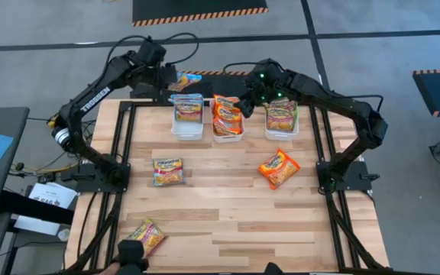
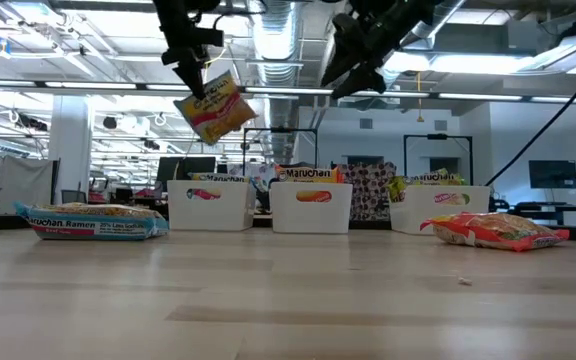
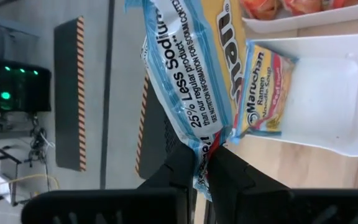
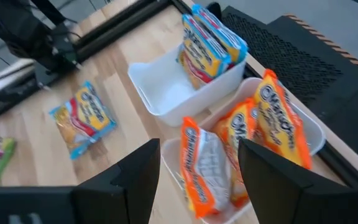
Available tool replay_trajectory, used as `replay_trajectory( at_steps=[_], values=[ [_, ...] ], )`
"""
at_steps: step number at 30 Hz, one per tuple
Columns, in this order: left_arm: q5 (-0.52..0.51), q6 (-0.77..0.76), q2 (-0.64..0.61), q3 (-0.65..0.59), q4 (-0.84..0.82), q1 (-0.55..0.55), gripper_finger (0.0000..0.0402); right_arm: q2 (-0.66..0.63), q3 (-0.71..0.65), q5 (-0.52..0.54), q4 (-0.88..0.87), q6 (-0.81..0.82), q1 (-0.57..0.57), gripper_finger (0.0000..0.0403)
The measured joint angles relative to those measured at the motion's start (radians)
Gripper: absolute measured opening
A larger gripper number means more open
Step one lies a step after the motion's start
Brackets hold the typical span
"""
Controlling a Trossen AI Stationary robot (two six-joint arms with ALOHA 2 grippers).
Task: Sort Maruchan noodles
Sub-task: Put the blue noodle pack into the top left white bin
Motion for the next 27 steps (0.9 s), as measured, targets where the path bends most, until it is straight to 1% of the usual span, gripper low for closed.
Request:
replay_trajectory(
  at_steps=[3,7,10,15,27],
  values=[
    [-0.002,-0.014,0.064,0.076,-0.083,-0.001,0.0016,0.0,0.0,0.0,-0.027,-0.031,-0.015,0.024],
    [-0.001,-0.023,0.153,0.181,-0.222,-0.002,0.0016,0.0,0.0,0.0,-0.063,-0.034,-0.032,0.024],
    [0.005,-0.018,0.204,0.235,-0.291,-0.015,0.0016,0.0,0.0,0.001,-0.093,-0.035,-0.038,0.024],
    [0.007,0.048,0.261,0.249,-0.327,-0.046,0.0016,0.001,0.0,0.001,-0.132,-0.036,-0.038,0.024],
    [0.004,0.061,0.398,0.249,-0.352,-0.086,0.0016,0.001,0.0,0.005,-0.166,-0.035,-0.013,0.024]
  ],
)
